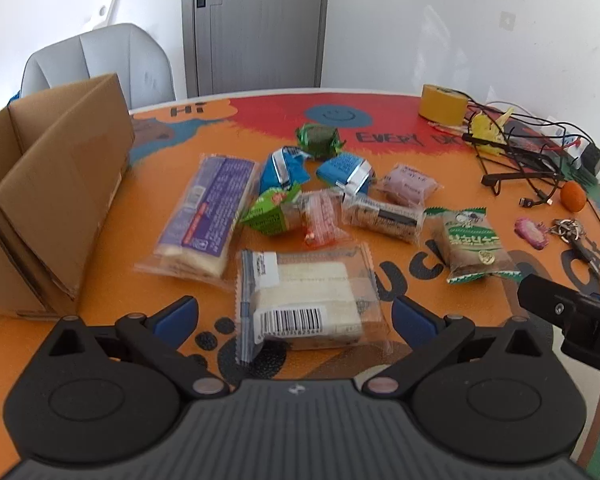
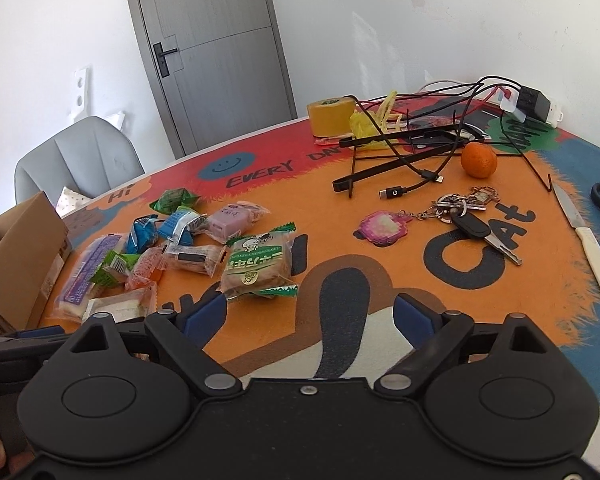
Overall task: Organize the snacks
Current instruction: 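Grasp white bread pack with left gripper while right gripper grasps green-wrapped cake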
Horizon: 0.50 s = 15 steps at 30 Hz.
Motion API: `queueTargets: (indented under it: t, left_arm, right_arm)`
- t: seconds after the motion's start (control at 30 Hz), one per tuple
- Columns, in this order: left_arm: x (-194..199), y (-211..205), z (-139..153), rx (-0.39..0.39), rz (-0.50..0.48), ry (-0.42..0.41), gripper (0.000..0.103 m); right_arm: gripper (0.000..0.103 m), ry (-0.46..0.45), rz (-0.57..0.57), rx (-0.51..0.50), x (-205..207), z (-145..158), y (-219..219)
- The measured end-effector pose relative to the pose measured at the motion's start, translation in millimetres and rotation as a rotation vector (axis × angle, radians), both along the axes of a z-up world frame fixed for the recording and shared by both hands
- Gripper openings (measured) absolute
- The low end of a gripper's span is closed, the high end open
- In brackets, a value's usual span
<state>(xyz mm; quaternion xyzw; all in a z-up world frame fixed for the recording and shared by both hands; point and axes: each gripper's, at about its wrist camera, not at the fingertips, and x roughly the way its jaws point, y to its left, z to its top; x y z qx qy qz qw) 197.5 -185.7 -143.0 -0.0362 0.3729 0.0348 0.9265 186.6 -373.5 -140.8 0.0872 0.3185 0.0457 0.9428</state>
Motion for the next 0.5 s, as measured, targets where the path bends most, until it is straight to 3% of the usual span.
queueTargets:
  t: [0.13,0.2,0.23,0.27,0.33,0.5]
  left_arm:
    - [2,-5,-7,0.025,0.014,-0.010,0.099]
    - [1,-6,-7,0.038,0.005,-0.016,0.091]
    - [0,-8,-5,0.042,-0.011,-0.022,0.078]
    - [-1,-8,-4,0.045,-0.020,-0.022,0.072]
    - [-2,-6,-1,0.035,-0.033,-0.017,0.064]
    - [-8,2,8,0.006,-0.043,-0.048,0.058]
  right_arm:
    - [0.090,-0.001,0.013,-0.019,3,-2,5]
    - [0.090,0.000,0.018,-0.016,5,-2,5]
    - [0.090,0.000,0.018,-0.015,7,-3,5]
    - [0.090,0.000,0.018,-0.013,8,-3,6]
    - [0.090,0.001,0.018,-0.006,11,-4,7]
    - [0.090,-0.007,0.040,-0.008,16,-4,17]
